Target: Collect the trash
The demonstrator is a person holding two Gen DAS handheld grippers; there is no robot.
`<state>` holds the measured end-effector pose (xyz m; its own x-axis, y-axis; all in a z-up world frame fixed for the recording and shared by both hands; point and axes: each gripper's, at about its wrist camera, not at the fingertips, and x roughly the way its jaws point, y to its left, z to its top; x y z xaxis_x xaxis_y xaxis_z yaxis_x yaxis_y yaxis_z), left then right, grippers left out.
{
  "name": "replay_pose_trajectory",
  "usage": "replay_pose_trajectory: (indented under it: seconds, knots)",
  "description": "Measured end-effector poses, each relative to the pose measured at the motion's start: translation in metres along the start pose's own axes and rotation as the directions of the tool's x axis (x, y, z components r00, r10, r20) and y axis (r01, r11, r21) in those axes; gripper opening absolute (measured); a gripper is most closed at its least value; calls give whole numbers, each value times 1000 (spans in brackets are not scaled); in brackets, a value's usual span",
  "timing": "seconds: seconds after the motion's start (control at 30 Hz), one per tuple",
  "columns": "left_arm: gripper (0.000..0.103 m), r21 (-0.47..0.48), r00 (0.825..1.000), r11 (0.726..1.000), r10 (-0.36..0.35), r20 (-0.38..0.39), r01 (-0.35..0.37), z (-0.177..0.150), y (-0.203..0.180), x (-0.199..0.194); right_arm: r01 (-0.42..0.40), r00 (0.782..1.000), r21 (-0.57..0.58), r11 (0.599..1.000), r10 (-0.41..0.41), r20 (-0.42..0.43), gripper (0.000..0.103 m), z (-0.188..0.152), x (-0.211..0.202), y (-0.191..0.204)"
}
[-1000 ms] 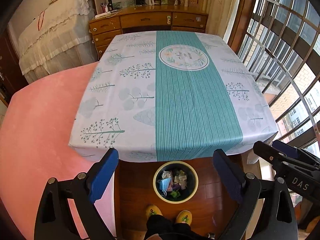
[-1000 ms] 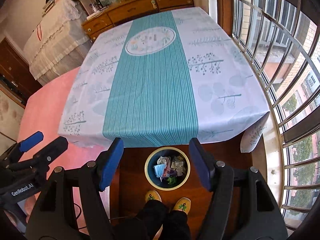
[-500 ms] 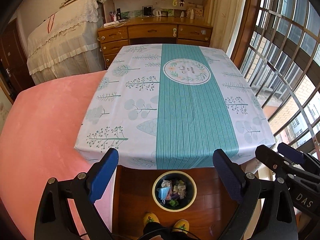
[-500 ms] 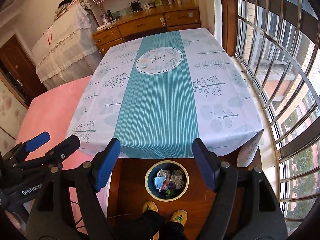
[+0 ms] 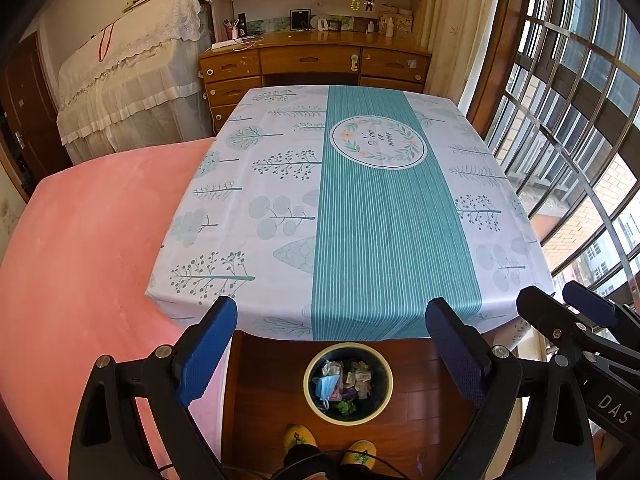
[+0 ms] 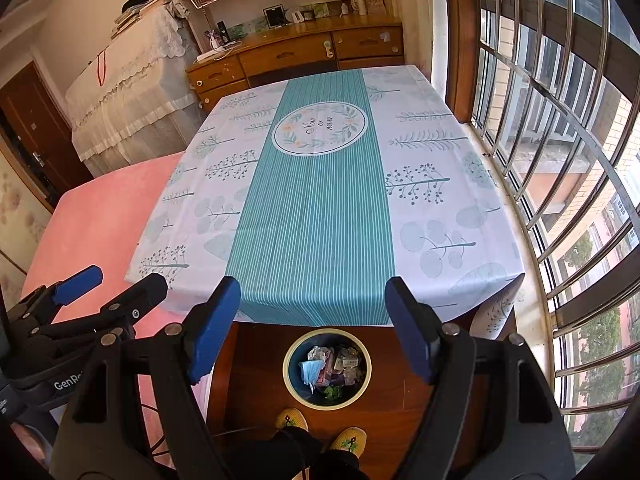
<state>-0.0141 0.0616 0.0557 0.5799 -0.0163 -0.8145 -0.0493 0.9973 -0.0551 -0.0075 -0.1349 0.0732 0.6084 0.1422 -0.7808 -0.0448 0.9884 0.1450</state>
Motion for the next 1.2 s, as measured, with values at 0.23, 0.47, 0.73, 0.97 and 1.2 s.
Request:
replay_pose_trajectory:
  seconds: [0.23, 0.47, 0.73, 0.97, 1.2]
  knots:
    - [96, -1, 1000, 1000, 4, 2, -4, 1, -1, 2, 4, 1000, -7, 1000, -4, -3, 72, 3, 3, 0]
    - [96, -2, 1000, 1000, 8, -3, -8, 0, -1, 4, 3, 1000, -6, 1000, -3, -11, 72, 3, 5, -1]
    - [96, -6, 1000, 1000, 11, -12, -11, -3, -1, 6, 2, 1000, -2, 1000, -2, -19, 72, 1, 7, -3]
    - [96, -5, 1000, 1000, 15, -17, -15, -8, -2, 9, -2, 1000, 1, 1000, 2, -26, 73, -1, 9, -5]
    - [95, -5, 1000, 1000, 18, -20, -18, -9, -1, 8, -7, 999, 2, 1000, 7, -33, 73, -5, 11, -4]
